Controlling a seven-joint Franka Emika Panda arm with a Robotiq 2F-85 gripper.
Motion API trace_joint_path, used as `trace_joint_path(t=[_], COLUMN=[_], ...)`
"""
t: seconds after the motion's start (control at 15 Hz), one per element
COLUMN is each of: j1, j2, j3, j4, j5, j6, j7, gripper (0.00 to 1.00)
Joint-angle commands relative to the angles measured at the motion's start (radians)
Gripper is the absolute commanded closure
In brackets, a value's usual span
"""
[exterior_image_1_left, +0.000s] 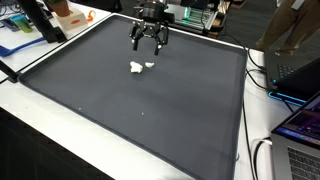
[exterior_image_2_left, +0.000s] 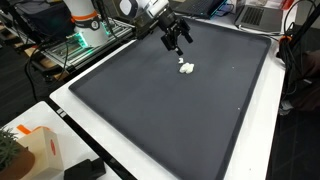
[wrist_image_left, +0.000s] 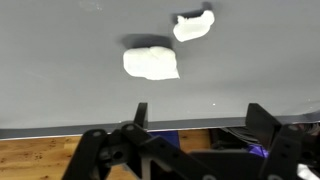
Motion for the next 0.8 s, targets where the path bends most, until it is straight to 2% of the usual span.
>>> trace_joint_path(t=[0.0,0.27,0.73], j1=[0.001,-0.003,-0.008], j2=[0.000,-0.019,0.034], j3=[-0.003,0.005,0.002], j4=[0.001,0.016,0.082], j5=[-0.003,-0.017,-0.028], j6=[-0.003,-0.051,-0.107], j7=[0.003,0.010,0.005], gripper=[0.00,0.00,0.00])
